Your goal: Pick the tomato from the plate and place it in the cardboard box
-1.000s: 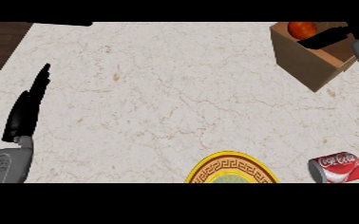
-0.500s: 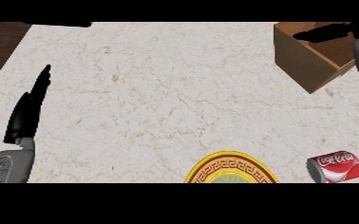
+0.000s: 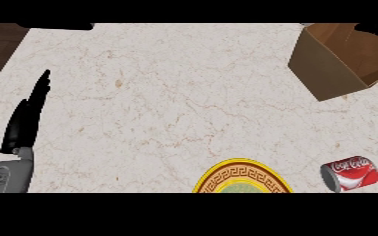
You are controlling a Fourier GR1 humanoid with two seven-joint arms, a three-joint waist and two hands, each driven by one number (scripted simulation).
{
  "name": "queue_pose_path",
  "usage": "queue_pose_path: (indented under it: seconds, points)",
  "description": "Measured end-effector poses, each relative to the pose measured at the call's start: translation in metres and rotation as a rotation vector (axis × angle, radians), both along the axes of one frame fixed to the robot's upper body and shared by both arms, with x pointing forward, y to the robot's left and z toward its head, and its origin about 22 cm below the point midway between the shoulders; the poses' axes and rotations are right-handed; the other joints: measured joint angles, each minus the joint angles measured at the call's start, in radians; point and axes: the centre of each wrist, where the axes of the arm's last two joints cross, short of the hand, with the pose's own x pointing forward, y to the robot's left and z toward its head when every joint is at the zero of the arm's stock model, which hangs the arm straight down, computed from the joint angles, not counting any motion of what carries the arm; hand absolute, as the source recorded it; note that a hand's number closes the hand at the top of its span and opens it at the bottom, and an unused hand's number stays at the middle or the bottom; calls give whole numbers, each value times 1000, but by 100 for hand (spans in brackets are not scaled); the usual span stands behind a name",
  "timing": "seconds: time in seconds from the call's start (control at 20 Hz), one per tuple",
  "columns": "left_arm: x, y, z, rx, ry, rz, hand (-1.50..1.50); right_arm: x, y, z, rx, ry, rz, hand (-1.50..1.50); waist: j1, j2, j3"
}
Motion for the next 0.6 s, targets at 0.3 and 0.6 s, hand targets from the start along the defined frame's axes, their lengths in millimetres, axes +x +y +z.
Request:
queue_pose_path:
  seconds: [0.3, 0.6]
  points:
    - [-4, 1, -5, -7, 5, 4, 0, -41, -60, 2, 48, -18, -62, -150, -5, 1, 1]
    - [-6, 5, -2, 0, 2, 14, 0, -92, -113, 2, 41, -8, -101, -150, -12, 0, 2]
